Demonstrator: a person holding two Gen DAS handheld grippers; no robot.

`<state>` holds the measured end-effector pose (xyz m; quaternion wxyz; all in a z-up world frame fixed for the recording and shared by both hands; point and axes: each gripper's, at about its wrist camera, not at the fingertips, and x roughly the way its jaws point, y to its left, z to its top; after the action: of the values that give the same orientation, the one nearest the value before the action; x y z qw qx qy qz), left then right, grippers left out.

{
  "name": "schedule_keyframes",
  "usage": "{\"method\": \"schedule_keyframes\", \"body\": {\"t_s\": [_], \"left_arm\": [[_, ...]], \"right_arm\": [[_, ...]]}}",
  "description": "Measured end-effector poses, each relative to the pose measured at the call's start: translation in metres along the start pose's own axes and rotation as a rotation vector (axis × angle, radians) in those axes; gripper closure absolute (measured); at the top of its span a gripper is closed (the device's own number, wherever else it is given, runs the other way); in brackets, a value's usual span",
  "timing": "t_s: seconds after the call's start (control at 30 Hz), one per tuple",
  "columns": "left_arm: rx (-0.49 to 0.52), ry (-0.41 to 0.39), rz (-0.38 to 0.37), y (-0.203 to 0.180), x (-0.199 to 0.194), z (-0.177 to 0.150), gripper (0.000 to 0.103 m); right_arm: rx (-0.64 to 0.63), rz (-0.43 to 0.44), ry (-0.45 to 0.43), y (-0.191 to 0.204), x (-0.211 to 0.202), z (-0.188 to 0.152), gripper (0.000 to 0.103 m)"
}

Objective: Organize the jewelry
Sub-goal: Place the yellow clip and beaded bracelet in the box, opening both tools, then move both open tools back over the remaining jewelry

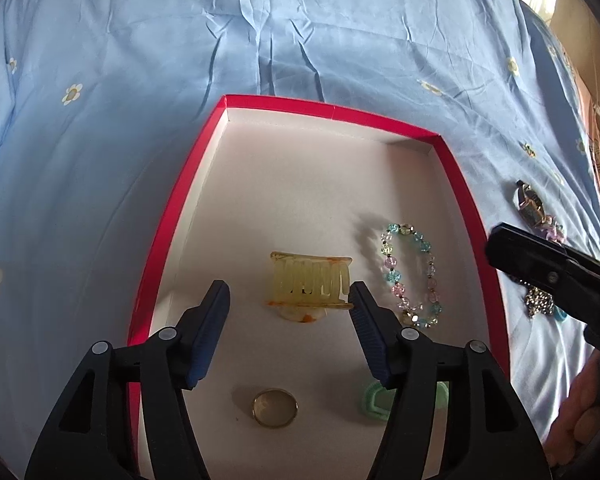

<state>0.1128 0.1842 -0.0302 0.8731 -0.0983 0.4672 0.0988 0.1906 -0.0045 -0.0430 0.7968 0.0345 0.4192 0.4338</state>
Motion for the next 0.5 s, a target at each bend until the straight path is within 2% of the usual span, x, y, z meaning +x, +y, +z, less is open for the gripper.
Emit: {"method": "schedule_keyframes", "body": {"t_s": [0.1,0.5], "left_arm": [[-0.018,-0.025,-0.01,0.001,-0.009,-0.003,0.034],[-0.07,-0.059,-0.046,-0.011,-0.042,-0.025,0.032]], "right_arm": [[0.02,0.004,-0.028,-0.005,-0.018,-0.005,0.074],[0.096,-0.04,-0.102,-0.032,-0.086,-0.039,0.066]]}}
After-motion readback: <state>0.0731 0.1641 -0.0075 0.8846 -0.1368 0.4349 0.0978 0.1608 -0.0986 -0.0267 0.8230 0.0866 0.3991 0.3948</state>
